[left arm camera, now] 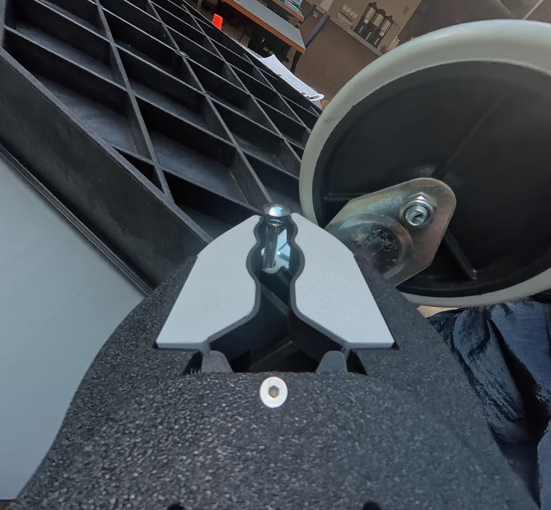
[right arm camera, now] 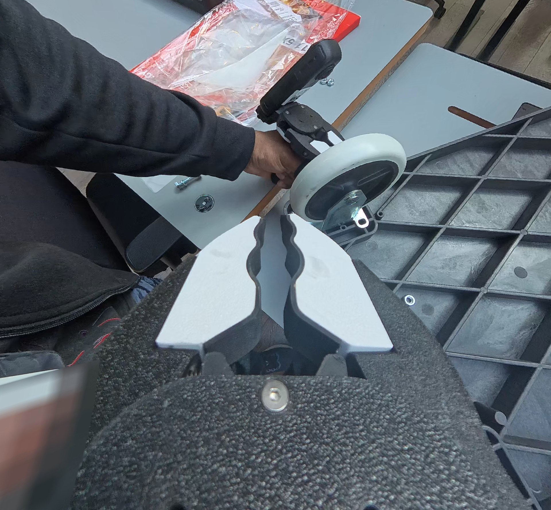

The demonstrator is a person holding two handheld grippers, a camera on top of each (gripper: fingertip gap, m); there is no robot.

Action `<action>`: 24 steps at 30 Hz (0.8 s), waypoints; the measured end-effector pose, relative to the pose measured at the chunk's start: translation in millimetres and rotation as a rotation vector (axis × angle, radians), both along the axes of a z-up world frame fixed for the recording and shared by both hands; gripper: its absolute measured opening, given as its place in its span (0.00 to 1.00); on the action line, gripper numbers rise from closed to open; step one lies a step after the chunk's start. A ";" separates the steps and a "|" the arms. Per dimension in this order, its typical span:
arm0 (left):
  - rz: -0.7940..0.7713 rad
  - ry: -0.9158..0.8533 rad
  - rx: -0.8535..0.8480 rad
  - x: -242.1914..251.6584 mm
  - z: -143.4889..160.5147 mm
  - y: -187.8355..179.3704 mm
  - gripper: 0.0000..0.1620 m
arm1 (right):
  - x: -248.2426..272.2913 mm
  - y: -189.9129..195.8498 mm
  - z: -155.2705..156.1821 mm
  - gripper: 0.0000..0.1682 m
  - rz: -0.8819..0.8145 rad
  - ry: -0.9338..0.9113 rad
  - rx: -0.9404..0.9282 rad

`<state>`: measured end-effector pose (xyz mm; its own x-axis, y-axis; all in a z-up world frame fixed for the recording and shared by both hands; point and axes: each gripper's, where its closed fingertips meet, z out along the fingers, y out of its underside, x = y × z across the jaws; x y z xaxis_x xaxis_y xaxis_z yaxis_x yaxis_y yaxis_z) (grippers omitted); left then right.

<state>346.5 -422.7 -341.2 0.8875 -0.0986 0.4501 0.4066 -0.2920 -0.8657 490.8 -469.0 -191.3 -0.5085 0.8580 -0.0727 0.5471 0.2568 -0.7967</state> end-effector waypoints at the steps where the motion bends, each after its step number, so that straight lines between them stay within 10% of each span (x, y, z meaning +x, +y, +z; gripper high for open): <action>1: -0.004 0.004 -0.006 0.2 -0.9 -0.8 0.09 | 0.4 0.3 0.1 0.07 -0.002 0.000 -0.001; 24: -0.165 0.238 -0.090 6.9 -5.6 -13.1 0.08 | 6.2 -8.6 3.3 0.06 0.030 0.008 -0.010</action>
